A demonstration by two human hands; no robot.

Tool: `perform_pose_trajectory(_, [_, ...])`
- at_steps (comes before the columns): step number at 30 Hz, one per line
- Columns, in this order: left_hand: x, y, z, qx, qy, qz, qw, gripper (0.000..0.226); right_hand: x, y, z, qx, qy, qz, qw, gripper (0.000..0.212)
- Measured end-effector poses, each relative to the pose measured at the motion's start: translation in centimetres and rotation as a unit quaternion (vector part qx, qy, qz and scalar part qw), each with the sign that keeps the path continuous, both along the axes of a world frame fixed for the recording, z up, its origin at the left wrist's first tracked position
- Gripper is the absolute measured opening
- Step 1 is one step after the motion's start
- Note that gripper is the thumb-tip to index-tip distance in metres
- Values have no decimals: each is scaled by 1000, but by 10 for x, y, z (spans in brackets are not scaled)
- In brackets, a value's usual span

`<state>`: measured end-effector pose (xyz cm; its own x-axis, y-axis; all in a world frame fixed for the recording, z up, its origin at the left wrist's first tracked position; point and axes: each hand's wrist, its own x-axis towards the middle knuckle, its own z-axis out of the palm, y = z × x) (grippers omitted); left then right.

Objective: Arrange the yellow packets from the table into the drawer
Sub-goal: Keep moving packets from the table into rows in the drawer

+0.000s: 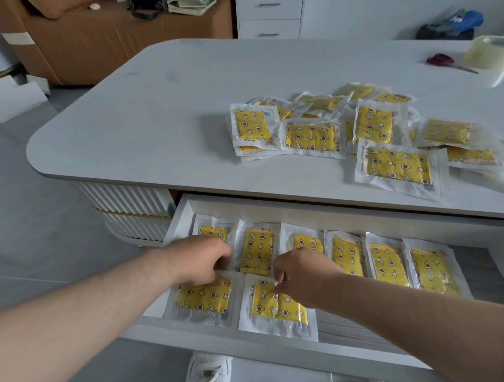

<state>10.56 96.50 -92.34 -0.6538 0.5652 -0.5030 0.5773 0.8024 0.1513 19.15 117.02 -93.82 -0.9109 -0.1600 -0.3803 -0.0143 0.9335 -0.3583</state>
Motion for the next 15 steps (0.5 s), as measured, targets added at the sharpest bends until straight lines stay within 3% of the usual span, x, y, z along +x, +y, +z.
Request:
perform_pose_trajectory(7, [-1,-1,4,67,-70,29,995,16,0,10,10,-66,10,82,994,29])
perform_pose_trajectory(11, [0,-3,8,52,-137,16,989,33,2,23,9,-101,-39,91,990,40])
perform_pose_trajectory(15, [0,-3,7,38,-138,-1,990,34,5,28,6,-74,-49,101,991,42])
